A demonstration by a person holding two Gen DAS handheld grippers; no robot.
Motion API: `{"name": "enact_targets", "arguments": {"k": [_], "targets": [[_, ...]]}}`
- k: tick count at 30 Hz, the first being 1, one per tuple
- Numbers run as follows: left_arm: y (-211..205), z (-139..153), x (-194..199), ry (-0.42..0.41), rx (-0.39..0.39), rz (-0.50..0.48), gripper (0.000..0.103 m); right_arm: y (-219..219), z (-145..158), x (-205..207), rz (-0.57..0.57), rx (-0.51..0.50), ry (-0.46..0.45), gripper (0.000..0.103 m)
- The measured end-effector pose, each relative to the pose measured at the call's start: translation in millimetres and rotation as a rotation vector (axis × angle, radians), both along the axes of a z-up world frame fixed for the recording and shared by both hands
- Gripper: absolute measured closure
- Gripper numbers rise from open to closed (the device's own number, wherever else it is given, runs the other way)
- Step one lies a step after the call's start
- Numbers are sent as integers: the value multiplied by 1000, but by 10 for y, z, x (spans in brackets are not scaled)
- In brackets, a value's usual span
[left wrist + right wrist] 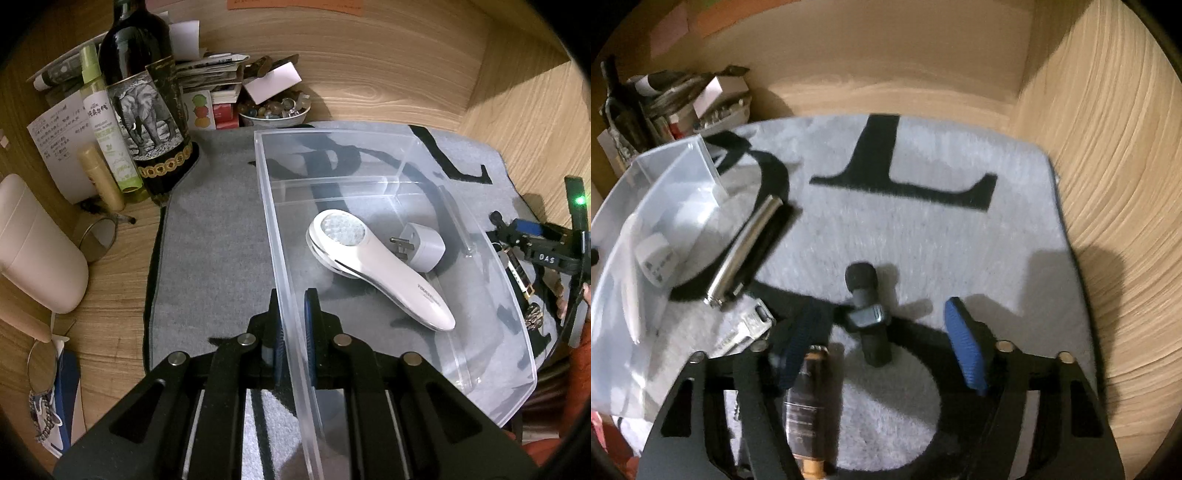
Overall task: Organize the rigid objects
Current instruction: 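Move the right gripper to the black microphone and grasp it, then carry the black microphone into the clear box and open the right gripper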
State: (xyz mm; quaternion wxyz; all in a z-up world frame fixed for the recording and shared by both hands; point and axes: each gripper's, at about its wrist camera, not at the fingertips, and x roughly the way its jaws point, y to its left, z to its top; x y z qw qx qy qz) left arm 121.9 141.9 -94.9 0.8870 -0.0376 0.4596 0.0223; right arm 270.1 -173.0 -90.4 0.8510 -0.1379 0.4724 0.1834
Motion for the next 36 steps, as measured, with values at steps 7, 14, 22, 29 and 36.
{"name": "enact_targets", "arguments": {"k": [7,14,22,29,36], "targets": [[-2,1,4,0,0,0,93,-13,-33,-4,12,6,-3,68],[-4,1,5,1,1,-1,93,12,2,-10,25,0,-17,81],[-4,2,7,1,1,0,93,76,192,-58,39,13,-66,81],[-6,4,11,1,1,0,93,305,580,-174,102,59,-163,81],[-8,5,11,1,2,-1,93,696,893,-367,213,91,-256,81]]}}
